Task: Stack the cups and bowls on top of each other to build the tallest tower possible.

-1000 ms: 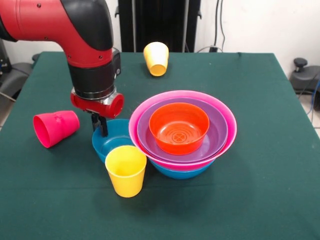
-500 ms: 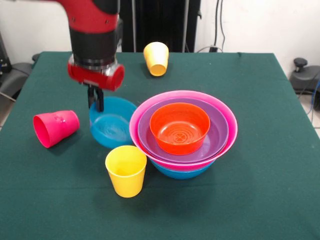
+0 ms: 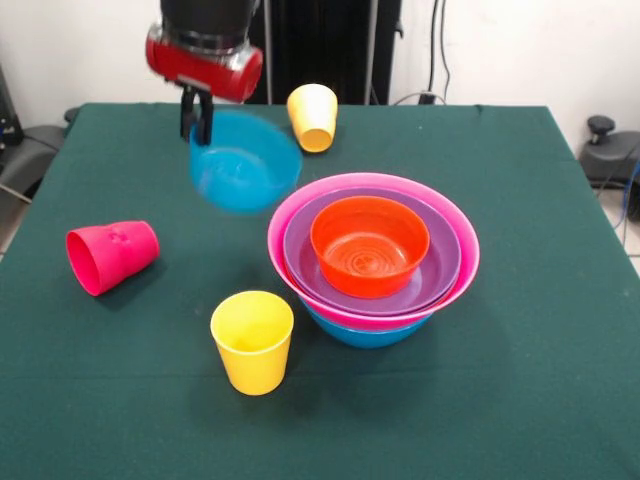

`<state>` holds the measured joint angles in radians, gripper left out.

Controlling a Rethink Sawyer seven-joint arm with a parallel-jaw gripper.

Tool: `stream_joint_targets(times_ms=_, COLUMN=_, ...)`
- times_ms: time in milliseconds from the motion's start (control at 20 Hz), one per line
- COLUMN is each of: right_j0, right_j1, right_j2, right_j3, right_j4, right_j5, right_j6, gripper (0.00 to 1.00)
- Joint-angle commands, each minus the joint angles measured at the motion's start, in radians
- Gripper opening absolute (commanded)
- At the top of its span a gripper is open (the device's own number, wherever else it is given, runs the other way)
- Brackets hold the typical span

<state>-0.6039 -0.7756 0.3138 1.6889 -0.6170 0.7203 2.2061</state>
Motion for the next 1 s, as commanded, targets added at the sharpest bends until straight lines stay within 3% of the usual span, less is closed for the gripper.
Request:
stream_joint_targets(times_ms=50, right_j0=0.055, right_j1=-0.081, right_j2=-0.014, right_j3=0.101, right_j4=0.022, right_j5=0.108, right_j6=-0.059, gripper=0.0)
stream_joint_targets(times_ms=500, right_j0=0.046, right_j1=-0.107, right_j2=-0.01, right_j3=0.1, right_j4=0.037, right_j5=0.144, right_j6=-0.087, gripper=0.0)
stream_joint_targets(times_ms=800, right_j0=0.057, right_j1=-0.17, right_j2=0.02, right_j3=0.087, right_j4=0.127, right_j5=0.246, right_j6=-0.098, gripper=0.0)
stream_joint_targets(times_ms=1000, right_j0=0.077, right_j1=-0.163, right_j2=0.041, right_j3=0.05, right_j4=0.174, right_j5=0.289, right_j6=-0.082, gripper=0.0)
